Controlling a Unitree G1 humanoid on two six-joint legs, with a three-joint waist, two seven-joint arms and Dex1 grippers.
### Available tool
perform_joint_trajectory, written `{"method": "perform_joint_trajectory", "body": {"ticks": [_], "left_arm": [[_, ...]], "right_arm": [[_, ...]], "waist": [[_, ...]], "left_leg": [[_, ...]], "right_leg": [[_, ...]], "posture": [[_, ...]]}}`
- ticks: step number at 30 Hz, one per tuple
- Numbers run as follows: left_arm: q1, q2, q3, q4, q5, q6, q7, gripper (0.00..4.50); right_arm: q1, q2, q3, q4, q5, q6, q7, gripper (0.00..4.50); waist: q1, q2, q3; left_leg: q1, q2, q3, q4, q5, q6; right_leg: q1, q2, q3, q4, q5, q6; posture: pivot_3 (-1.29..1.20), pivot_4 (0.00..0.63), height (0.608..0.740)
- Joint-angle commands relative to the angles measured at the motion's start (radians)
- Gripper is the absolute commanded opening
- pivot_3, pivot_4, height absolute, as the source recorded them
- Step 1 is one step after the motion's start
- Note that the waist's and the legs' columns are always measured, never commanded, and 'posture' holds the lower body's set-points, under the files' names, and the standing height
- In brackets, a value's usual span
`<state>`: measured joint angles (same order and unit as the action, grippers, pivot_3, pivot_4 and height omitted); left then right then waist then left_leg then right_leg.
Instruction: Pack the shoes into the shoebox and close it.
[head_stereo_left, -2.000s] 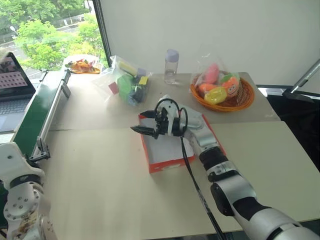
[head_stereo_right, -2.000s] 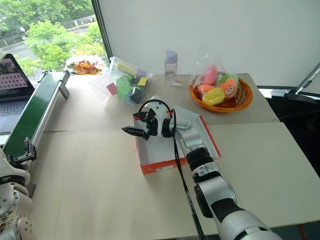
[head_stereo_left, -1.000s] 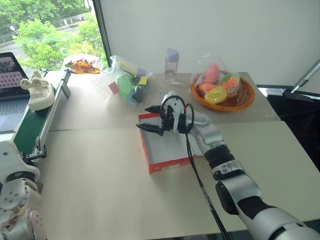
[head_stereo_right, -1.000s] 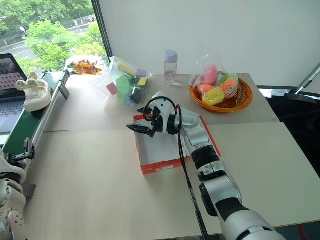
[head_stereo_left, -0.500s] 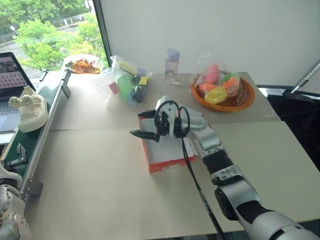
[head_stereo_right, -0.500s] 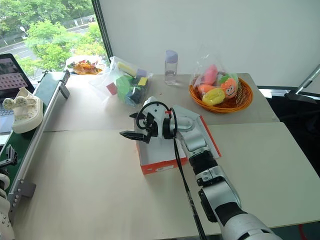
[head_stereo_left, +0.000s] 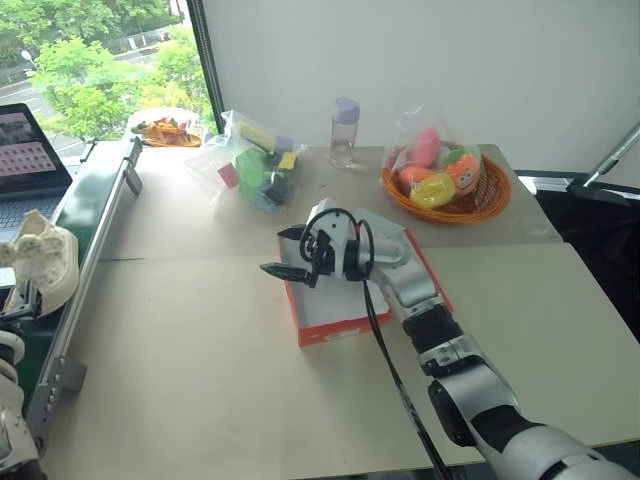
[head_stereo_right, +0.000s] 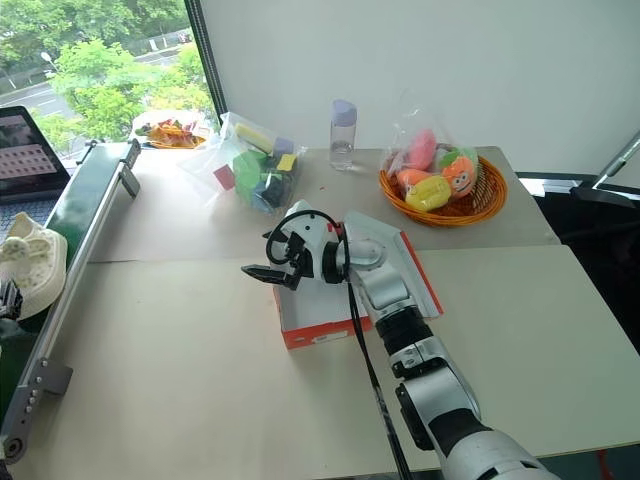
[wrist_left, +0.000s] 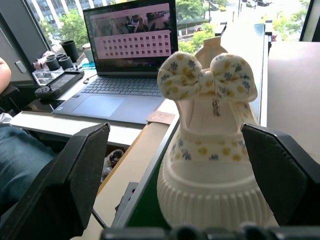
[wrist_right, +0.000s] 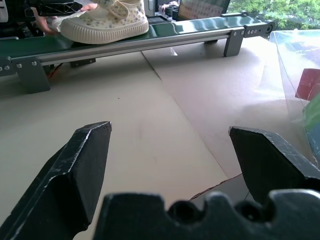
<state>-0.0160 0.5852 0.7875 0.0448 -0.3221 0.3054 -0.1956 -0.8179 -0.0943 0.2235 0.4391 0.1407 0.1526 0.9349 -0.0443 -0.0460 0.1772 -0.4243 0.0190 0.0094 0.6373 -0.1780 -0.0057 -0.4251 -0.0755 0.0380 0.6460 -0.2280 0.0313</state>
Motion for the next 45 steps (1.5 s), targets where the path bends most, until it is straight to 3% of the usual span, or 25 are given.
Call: {"method": "perform_joint_trajectory", "body": {"ticks": [1, 5, 8, 14, 17, 19, 29, 35, 45], "left_arm": [[-0.031, 0.031, -0.006, 0.050, -0.024, 0.028, -0.015, 4.50], [-0.032, 0.029, -0.023, 0.090, -0.035, 0.084, -0.024, 4.50], [-0.038, 0.009, -0.012, 0.094, -0.078, 0.130, -0.023, 3.81], [-0.037, -0.016, -0.017, 0.052, -0.109, 0.127, -0.026, 1.48], [-0.044, -0.026, -0.012, 0.023, -0.124, 0.120, -0.024, 0.47], [-0.043, -0.026, -0.012, 0.011, -0.128, 0.122, -0.022, 0.03], [-0.138, -0.031, -0.099, -0.010, -0.069, 0.073, 0.045, 0.03], [-0.287, -0.065, -0.204, -0.157, -0.111, 0.132, 0.079, 0.03], [-0.449, -0.249, -0.489, -0.251, -0.133, 0.222, 0.086, 0.03]], "right_arm": [[-0.006, -0.008, -0.013, -0.054, 0.019, 0.008, 0.003, 4.45], [-0.003, -0.015, -0.014, -0.064, 0.019, 0.019, 0.003, 4.45], [-0.004, -0.020, -0.015, -0.063, 0.016, 0.021, 0.000, 4.50], [-0.008, -0.026, -0.013, -0.058, 0.013, 0.021, -0.001, 4.50], [-0.010, -0.026, -0.010, -0.053, 0.011, 0.022, -0.002, 4.50], [-0.011, -0.025, -0.008, -0.051, 0.009, 0.021, -0.004, 4.50], [-0.016, -0.018, -0.001, -0.035, -0.002, 0.015, -0.014, 4.50], [-0.010, -0.020, -0.017, -0.051, 0.013, 0.039, -0.025, 4.50], [-0.131, 0.074, -0.387, -0.086, 0.454, 0.496, -0.196, 4.50]], "waist": [[0.000, 0.000, 0.000], [0.001, 0.000, 0.000], [0.004, 0.001, 0.000], [0.007, 0.002, 0.000], [0.014, 0.002, 0.000], [0.020, 0.002, 0.000], [0.036, 0.001, 0.000], [0.028, -0.001, -0.001], [0.025, -0.001, 0.000]], "left_leg": [[0.000, 0.000, 0.000, 0.000, 0.000, 0.000], [0.001, 0.000, 0.000, -0.001, 0.000, 0.000], [0.003, 0.000, 0.000, -0.003, 0.000, -0.001], [0.005, 0.000, 0.000, -0.005, 0.000, -0.001], [0.005, 0.000, -0.001, -0.005, 0.000, -0.001], [0.005, 0.000, -0.001, -0.005, 0.001, -0.002], [0.002, -0.001, 0.000, -0.005, 0.001, -0.003], [-0.001, -0.001, -0.003, -0.005, 0.005, 0.003], [-0.002, -0.002, -0.004, -0.004, 0.005, 0.004]], "right_leg": [[0.000, 0.000, 0.000, 0.000, 0.000, 0.000], [0.000, 0.000, 0.000, 0.000, 0.000, 0.000], [0.001, -0.001, 0.000, 0.001, 0.000, 0.000], [0.002, -0.001, 0.000, 0.001, 0.000, -0.001], [0.002, -0.001, -0.001, 0.001, 0.000, -0.002], [0.002, -0.001, -0.001, 0.001, 0.000, -0.002], [0.002, -0.001, -0.005, 0.000, 0.000, -0.002], [0.000, 0.000, -0.005, -0.002, 0.000, -0.001], [0.000, 0.000, -0.005, -0.002, 0.001, -0.001]], "posture": [[0.00, 0.150, 0.740], [0.00, 0.150, 0.740], [0.00, 0.150, 0.740], [0.00, 0.150, 0.740], [0.00, 0.150, 0.740], [0.00, 0.150, 0.740], [0.00, 0.150, 0.740], [0.00, 0.150, 0.740], [0.00, 0.150, 0.740]]}}
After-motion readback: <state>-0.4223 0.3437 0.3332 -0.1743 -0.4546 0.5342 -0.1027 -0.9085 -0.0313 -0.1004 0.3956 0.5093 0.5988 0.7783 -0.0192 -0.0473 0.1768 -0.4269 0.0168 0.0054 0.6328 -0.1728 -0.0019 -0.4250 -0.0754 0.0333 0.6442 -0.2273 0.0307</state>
